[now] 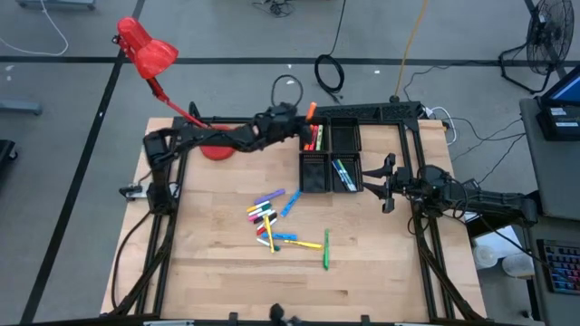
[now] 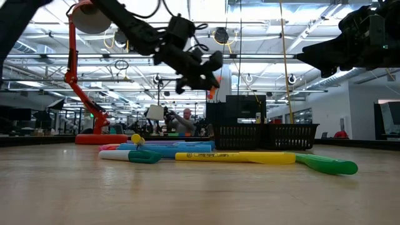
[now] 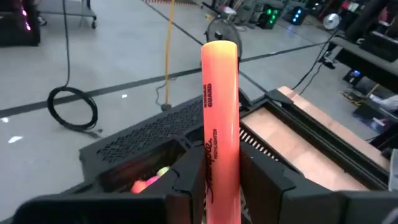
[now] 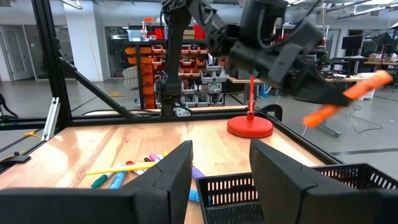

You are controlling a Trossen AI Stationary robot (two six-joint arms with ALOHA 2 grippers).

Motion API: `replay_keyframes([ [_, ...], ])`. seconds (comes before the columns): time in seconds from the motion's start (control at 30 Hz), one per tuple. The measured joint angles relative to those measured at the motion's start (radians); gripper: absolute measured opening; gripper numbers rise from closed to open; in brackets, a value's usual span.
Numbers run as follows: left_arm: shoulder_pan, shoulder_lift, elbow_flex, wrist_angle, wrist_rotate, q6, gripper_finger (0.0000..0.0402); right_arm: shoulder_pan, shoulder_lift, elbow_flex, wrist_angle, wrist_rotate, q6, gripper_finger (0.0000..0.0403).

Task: Pick & Place Markers
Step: Put the orange highlighter pen into the top left black bin

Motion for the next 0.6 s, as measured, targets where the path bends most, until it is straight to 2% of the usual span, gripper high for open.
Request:
replay_keyframes([
  [0.2, -0.003, 0.116, 0.149, -0.085, -0.01, -0.022, 0.0092, 0.0, 0.0, 0.0, 0.0, 0.0, 0.0, 0.0146],
  [0.6, 0.007, 0.151, 0.16, -0.094, -0.014, -0.052, 0.0092, 0.0, 0.0, 0.0, 0.0, 0.0, 0.0, 0.0146],
])
